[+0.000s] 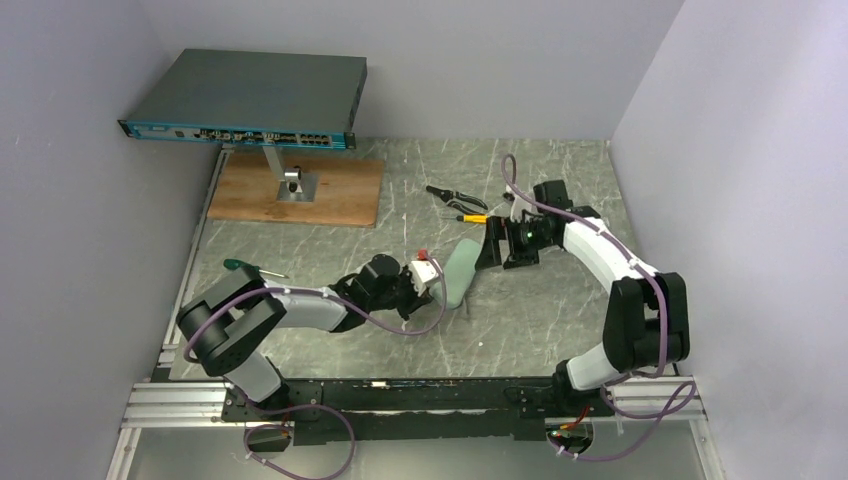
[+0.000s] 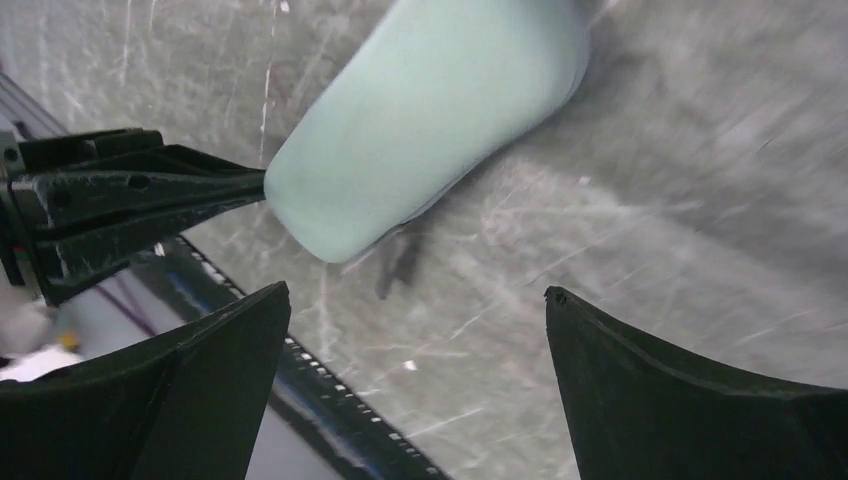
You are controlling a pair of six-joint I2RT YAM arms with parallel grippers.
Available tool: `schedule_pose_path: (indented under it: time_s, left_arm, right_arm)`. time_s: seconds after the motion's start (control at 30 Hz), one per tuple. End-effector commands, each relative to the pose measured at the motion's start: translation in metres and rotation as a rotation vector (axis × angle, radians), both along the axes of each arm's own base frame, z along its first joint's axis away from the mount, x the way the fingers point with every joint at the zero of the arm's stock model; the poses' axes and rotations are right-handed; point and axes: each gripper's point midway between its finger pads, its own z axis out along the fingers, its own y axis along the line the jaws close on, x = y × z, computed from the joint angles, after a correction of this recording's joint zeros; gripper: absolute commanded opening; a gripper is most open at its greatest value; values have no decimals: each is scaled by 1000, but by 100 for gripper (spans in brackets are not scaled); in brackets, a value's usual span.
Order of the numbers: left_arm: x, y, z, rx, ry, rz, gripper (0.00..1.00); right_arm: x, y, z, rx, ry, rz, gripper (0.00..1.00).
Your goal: Open the umbrella
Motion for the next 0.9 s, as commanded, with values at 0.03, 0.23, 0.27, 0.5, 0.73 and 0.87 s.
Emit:
schedule_pose_path:
  time_s: [0.03, 0.23, 0.27, 0.5, 0.73, 0.87]
  left_arm:
    - [8, -35, 29, -90, -60, -24, 0]
    - [1, -54, 34, -103, -74, -55, 0]
    - [0, -56, 35, -103, -77, -62, 0]
    - [5, -56, 27, -81, -41, -3, 0]
    - [6, -38, 23, -56, -67, -11, 0]
    - [28, -22, 25, -41, -93, 28, 0]
  right_arm:
    - [-11, 18, -12, 120, 232, -165, 100]
    - [8, 34, -27, 125, 251, -185, 99]
    - [11, 38, -28, 133, 257, -184, 98]
    - [10, 48, -59, 64, 282, -134, 75]
    - [-3, 41, -85, 12, 303, -26, 14]
    - [-11, 41, -94, 13, 327, 47, 0]
